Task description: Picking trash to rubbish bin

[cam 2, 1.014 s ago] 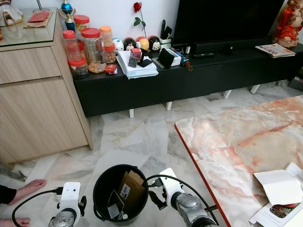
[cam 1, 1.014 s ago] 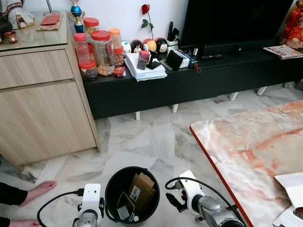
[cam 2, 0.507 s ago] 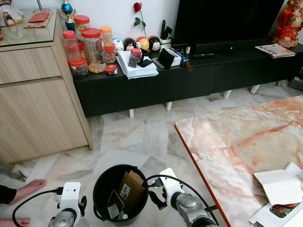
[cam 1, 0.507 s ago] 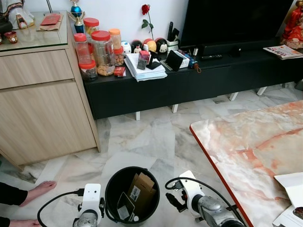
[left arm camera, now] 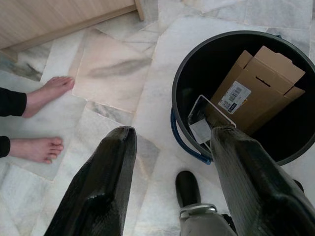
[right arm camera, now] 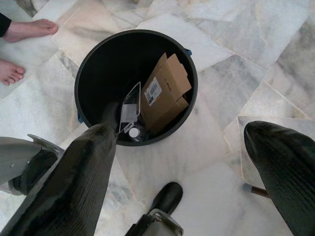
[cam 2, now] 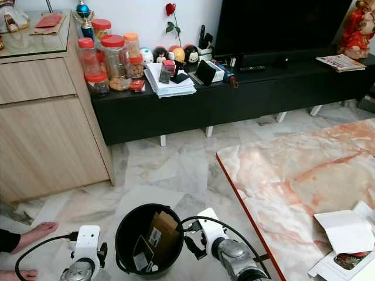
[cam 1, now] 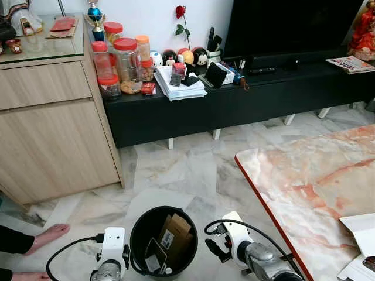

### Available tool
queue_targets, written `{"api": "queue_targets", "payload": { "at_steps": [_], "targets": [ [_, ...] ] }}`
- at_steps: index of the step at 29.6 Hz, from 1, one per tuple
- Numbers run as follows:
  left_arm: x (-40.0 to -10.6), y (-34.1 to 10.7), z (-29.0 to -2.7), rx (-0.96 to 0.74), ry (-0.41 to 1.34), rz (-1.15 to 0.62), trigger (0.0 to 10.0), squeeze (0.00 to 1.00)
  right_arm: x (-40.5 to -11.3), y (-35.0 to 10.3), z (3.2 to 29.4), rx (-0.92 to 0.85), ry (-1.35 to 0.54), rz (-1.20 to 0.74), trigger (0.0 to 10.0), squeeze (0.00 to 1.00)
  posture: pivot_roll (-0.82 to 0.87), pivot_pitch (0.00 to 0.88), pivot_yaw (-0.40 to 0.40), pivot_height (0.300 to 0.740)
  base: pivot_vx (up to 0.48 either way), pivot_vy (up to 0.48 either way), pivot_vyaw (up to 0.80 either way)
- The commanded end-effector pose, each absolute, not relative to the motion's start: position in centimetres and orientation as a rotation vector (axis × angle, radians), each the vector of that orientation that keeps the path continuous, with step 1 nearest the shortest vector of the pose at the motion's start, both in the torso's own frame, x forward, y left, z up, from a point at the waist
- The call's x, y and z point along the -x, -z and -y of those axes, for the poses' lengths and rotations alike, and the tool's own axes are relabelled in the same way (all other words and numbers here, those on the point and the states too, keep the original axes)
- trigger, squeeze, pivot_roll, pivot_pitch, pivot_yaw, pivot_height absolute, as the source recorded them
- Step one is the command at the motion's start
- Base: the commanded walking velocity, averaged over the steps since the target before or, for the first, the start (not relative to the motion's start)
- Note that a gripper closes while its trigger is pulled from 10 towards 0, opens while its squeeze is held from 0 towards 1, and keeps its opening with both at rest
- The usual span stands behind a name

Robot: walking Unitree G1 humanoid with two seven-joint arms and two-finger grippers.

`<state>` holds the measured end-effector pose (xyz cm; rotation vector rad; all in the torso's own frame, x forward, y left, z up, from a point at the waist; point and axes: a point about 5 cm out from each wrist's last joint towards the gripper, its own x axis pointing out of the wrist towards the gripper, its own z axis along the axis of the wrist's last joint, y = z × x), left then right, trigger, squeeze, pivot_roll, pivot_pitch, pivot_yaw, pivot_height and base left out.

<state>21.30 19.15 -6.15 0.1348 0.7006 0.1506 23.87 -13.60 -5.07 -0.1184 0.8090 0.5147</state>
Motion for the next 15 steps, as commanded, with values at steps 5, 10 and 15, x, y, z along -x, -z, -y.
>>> {"api": "queue_targets", "payload": {
  "at_steps": [5,10,15],
  "targets": [
    [-21.21,6.28,-18.97,-0.124,-0.15,-0.712,10.0,0.0,-24.16,4.89,13.87,0.106,-0.493,-0.805,10.0,0.0,-0.04,0.015,-0.073,0.74,0.0,0.0,0.0],
    [-21.2,6.28,-18.99,-0.124,-0.149,-0.713,10.0,0.0,-24.13,4.92,13.83,0.105,-0.493,-0.806,10.0,0.0,-0.04,0.013,-0.072,0.74,0.0,0.0,0.0],
    [-21.2,6.28,-18.98,-0.123,-0.15,-0.712,10.0,0.0,-24.11,4.93,13.85,0.104,-0.494,-0.807,10.0,0.0,-0.04,0.013,-0.072,0.74,0.0,0.0,0.0]
  ]
}}
